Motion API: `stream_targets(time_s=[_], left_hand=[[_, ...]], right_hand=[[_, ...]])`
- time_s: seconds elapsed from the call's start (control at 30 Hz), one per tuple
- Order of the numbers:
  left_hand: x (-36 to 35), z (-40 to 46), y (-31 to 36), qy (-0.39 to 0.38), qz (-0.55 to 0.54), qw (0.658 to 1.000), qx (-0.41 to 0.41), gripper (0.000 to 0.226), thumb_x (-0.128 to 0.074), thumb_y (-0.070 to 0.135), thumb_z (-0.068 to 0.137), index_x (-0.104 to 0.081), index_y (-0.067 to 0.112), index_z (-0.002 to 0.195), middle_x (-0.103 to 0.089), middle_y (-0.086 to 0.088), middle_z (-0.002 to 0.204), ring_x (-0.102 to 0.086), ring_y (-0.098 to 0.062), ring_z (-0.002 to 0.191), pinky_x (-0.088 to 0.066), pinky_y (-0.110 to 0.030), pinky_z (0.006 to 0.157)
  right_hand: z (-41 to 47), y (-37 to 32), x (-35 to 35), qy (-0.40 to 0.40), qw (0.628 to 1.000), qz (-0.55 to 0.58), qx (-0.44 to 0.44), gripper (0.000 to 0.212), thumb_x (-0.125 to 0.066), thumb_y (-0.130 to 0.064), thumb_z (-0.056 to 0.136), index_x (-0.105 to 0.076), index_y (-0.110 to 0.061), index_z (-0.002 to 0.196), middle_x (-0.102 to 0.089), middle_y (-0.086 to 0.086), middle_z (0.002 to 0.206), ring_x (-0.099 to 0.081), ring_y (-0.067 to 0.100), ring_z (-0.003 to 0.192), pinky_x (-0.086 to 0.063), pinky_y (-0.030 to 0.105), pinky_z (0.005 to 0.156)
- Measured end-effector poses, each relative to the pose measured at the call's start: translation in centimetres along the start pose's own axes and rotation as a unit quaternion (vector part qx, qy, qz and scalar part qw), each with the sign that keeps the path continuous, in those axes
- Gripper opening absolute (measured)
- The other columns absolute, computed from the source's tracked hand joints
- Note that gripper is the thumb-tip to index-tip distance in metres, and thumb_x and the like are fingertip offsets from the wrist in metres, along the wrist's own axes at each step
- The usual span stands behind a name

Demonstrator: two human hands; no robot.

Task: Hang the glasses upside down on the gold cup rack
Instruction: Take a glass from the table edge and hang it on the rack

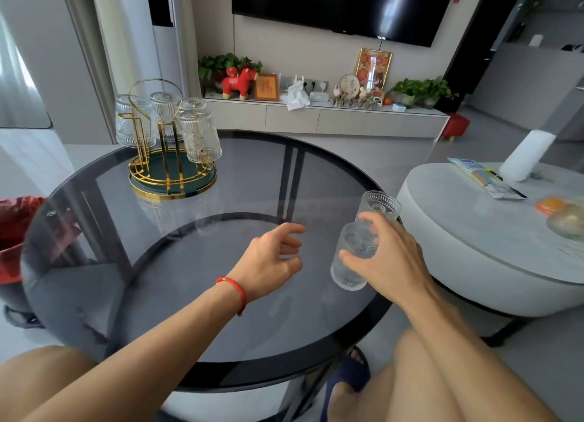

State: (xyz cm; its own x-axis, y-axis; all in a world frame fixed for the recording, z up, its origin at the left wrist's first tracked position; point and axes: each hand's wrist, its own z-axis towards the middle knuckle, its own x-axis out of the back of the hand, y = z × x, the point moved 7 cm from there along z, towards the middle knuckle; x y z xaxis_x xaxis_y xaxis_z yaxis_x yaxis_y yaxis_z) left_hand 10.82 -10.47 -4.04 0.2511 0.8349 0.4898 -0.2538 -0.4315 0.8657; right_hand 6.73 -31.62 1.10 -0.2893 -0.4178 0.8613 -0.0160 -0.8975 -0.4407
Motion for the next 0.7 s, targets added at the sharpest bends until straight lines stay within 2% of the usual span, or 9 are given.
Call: stream_targets(time_s=[0.07, 0.13, 0.2, 0.27, 0.37, 0.47, 0.57, 0.63, 0.7], left_hand=[[0.7, 0.2, -0.1, 0.013, -0.024, 0.999, 0.025, 0.048, -0.063, 0.013, 0.086, -0.056, 0.026, 0.132, -0.068, -0.002, 0.118, -0.069, -0.014, 0.103, -0.059, -0.034, 0.091], [2.2, 0.5, 0.1, 0.05, -0.084, 0.994, 0.05, 0.042, -0.062, 0.015, 0.088, -0.059, 0.021, 0.129, -0.07, -0.004, 0.113, -0.071, -0.019, 0.098, -0.06, -0.041, 0.089], [3.8, 0.8, 0.3, 0.073, -0.128, 0.986, 0.081, 0.034, -0.062, 0.024, 0.091, -0.061, 0.019, 0.124, -0.07, -0.005, 0.114, -0.069, -0.02, 0.099, -0.06, -0.042, 0.089], [5.2, 0.9, 0.2, 0.052, -0.188, 0.974, 0.112, 0.03, -0.061, 0.032, 0.092, -0.063, 0.02, 0.12, -0.066, -0.005, 0.117, -0.067, -0.018, 0.1, -0.063, -0.037, 0.078], [7.1, 0.8, -0.6, 0.022, -0.313, 0.938, 0.149, 0.044, -0.072, 0.038, 0.083, -0.063, 0.019, 0.121, -0.062, -0.005, 0.122, -0.065, -0.025, 0.106, -0.063, -0.04, 0.068], [11.0, 1.3, -2.0, 0.092, -0.322, 0.931, 0.142, 0.062, -0.085, 0.041, 0.073, -0.06, 0.023, 0.127, -0.068, -0.007, 0.118, -0.071, -0.024, 0.1, -0.06, -0.038, 0.067], [14.9, 1.9, -2.7, 0.158, -0.273, 0.943, 0.103, 0.072, -0.092, 0.039, 0.064, -0.059, 0.03, 0.127, -0.071, -0.012, 0.11, -0.074, -0.024, 0.087, -0.06, -0.041, 0.073], [16.8, 2.1, -3.1, 0.162, -0.21, 0.961, 0.077, 0.079, -0.095, 0.041, 0.057, -0.059, 0.038, 0.127, -0.067, -0.012, 0.109, -0.071, -0.024, 0.09, -0.059, -0.036, 0.076], [17.9, 2.3, -3.3, 0.138, -0.156, 0.977, 0.048, 0.08, -0.096, 0.038, 0.057, -0.057, 0.042, 0.127, -0.067, -0.01, 0.106, -0.072, -0.018, 0.087, -0.058, -0.025, 0.073]], right_hand=[[0.0, -1.3, -0.5, -0.014, 0.996, 0.081, 0.028, 0.075, -0.085, -0.05, 0.07, -0.053, -0.043, 0.137, -0.062, -0.011, 0.125, -0.059, 0.008, 0.111, -0.044, 0.022, 0.087], [0.4, -2.6, -1.0, -0.028, 0.983, 0.179, 0.029, 0.075, -0.086, -0.051, 0.066, -0.054, -0.048, 0.134, -0.063, -0.015, 0.121, -0.061, 0.003, 0.11, -0.045, 0.019, 0.088], [1.2, -3.9, -1.7, -0.049, 0.961, 0.272, 0.018, 0.074, -0.085, -0.052, 0.063, -0.058, -0.049, 0.132, -0.065, -0.013, 0.12, -0.064, 0.004, 0.111, -0.05, 0.025, 0.093], [1.9, -5.7, -2.7, -0.079, 0.93, 0.359, 0.01, 0.071, -0.085, -0.049, 0.063, -0.062, -0.046, 0.13, -0.065, -0.007, 0.12, -0.069, 0.01, 0.11, -0.056, 0.032, 0.093], [3.3, -8.8, -4.3, -0.106, 0.895, 0.434, 0.016, 0.065, -0.084, -0.04, 0.07, -0.065, -0.035, 0.132, -0.065, 0.004, 0.126, -0.07, 0.018, 0.113, -0.059, 0.037, 0.096], [5.0, -12.0, -6.2, -0.157, 0.887, 0.433, 0.042, 0.062, -0.081, -0.035, 0.077, -0.061, -0.031, 0.136, -0.064, 0.008, 0.132, -0.07, 0.021, 0.114, -0.059, 0.033, 0.096], [6.3, -15.2, -8.8, -0.216, 0.92, 0.309, 0.107, 0.061, -0.085, -0.036, 0.083, -0.057, -0.033, 0.137, -0.064, -0.005, 0.133, -0.067, 0.014, 0.116, -0.057, 0.026, 0.094], [6.7, -17.2, -10.7, -0.223, 0.936, 0.24, 0.131, 0.071, -0.085, -0.044, 0.08, -0.052, -0.034, 0.142, -0.061, -0.01, 0.137, -0.062, 0.01, 0.12, -0.054, 0.031, 0.098], [6.9, -19.0, -12.2, -0.215, 0.943, 0.212, 0.143, 0.081, -0.083, -0.053, 0.076, -0.045, -0.036, 0.145, -0.057, -0.017, 0.134, -0.059, 0.003, 0.114, -0.05, 0.021, 0.086]])
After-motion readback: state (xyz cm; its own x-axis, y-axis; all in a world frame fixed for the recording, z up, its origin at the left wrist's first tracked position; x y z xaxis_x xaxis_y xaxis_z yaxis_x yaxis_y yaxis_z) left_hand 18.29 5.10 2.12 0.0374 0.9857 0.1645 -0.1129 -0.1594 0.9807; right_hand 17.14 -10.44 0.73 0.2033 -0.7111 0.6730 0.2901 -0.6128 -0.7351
